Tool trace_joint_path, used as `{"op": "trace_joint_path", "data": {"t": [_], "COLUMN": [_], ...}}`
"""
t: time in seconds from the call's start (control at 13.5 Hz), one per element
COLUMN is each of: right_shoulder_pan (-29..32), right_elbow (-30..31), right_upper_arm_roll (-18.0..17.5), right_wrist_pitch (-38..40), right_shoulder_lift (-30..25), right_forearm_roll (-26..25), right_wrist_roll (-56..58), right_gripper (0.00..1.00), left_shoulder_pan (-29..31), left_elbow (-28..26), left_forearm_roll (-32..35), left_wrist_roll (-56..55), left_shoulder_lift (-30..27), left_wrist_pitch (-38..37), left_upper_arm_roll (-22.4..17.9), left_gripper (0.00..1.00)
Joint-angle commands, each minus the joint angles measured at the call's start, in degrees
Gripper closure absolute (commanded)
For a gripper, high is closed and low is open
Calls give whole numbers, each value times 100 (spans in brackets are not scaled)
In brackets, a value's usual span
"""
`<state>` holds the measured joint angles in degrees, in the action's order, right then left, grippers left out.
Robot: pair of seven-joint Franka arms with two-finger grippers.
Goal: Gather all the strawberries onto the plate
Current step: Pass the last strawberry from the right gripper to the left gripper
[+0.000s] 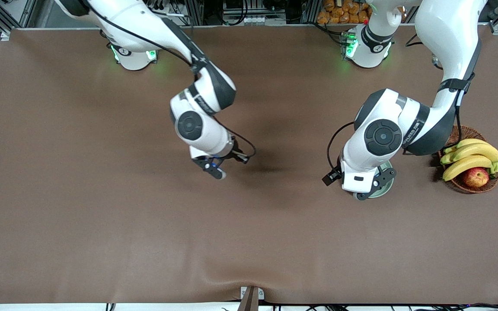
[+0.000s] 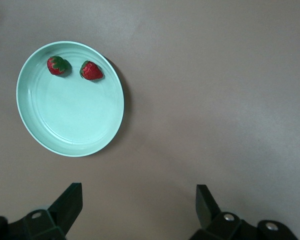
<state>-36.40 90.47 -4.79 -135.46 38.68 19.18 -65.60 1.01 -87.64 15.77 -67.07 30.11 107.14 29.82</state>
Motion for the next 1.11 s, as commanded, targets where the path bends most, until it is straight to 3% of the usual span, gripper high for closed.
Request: {"op": "trace_joint_path", "data": {"t": [0.0,0.07,0.15,0.22,0.3,0.67,1.04], "right_shoulder_pan": [-366,-368,-377,-377,-429,-334,491], "right_elbow": [-83,-83,-83,-83,-83,-118,-346], "right_upper_arm_roll": [74,74,74,74,74,101,145], "right_wrist_pitch": [-734,-789,-789,-789,-789,-457,1027], "right_shoulder_lift": [428,508,526,535,535,342,-316], "right_forearm_roll": [183,183,192,192,183,157,-63], "right_wrist_roll": [-295,-296,-296,-304,-304,-208,291], "right_gripper": [100,100,82,20,0,0,0], "left_shoulder_pan": [31,22,4,-39,-48,-171,-653], "left_elbow": [-51,-51,-43,-43,-43,-25,36], "left_forearm_roll": [-92,-92,-92,-92,-92,-83,-109], "left_wrist_roll": [-34,-35,-61,-87,-87,-96,-393], "left_shoulder_lift": [-49,-49,-41,3,21,144,495], "left_wrist_pitch": [-79,-79,-79,-79,-79,-70,122], "left_upper_arm_roll": [23,23,23,23,23,23,15], "left_gripper": [0,0,0,0,0,0,0]}}
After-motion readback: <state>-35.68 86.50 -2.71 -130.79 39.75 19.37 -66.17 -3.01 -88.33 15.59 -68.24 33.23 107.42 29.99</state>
